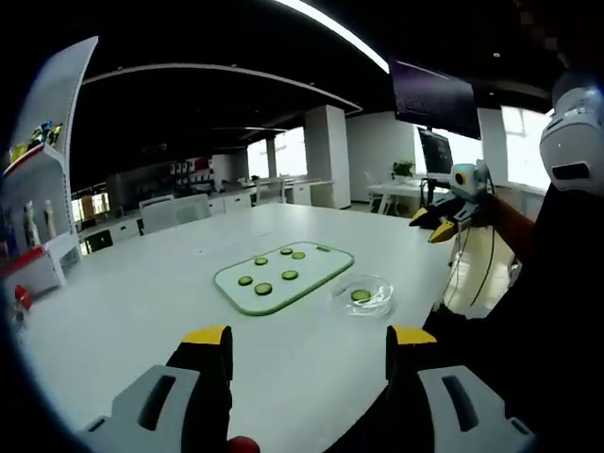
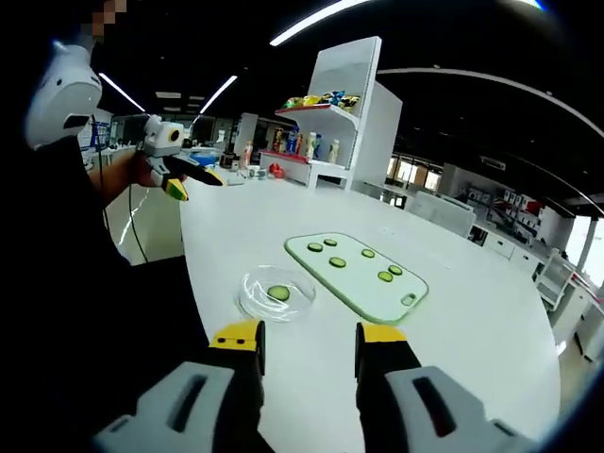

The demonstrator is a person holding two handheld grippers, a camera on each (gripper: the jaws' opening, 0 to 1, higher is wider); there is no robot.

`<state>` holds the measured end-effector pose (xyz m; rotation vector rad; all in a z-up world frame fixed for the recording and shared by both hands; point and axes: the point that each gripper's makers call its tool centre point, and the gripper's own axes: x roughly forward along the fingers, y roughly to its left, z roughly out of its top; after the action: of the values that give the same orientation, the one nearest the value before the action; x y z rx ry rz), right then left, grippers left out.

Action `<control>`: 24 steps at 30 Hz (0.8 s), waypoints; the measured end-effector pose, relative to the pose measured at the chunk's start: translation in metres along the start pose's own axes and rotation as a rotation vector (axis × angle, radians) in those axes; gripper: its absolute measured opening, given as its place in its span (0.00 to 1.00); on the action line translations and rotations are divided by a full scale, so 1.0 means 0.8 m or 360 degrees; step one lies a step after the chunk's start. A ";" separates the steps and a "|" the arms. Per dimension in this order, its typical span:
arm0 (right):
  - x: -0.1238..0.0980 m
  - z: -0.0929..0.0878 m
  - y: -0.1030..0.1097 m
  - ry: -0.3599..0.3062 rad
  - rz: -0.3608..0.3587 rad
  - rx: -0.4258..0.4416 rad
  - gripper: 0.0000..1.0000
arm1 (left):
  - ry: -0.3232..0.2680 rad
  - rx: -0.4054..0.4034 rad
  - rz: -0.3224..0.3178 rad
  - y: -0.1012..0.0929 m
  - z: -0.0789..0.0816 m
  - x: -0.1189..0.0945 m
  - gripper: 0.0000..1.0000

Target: Open the petri dish lid, add cucumber slices into the petri dish, and close the lid

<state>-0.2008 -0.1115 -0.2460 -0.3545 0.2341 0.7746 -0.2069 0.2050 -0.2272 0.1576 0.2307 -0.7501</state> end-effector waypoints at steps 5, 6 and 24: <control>-0.021 -0.008 0.005 0.0029 -0.0045 -0.0007 0.38 | -0.0002 -0.0011 0.0071 0.005 -0.006 -0.027 0.66; -0.025 -0.009 0.005 0.0029 -0.0054 -0.0007 0.38 | -0.0009 -0.0017 0.0089 0.007 -0.006 -0.032 0.66; -0.065 -0.018 0.000 0.0064 -0.0158 0.0014 0.37 | -0.0055 -0.0040 0.0135 -0.002 -0.006 -0.057 0.67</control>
<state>-0.2381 -0.1507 -0.2419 -0.3711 0.2559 0.6692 -0.2408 0.2350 -0.2202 0.1296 0.1996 -0.6648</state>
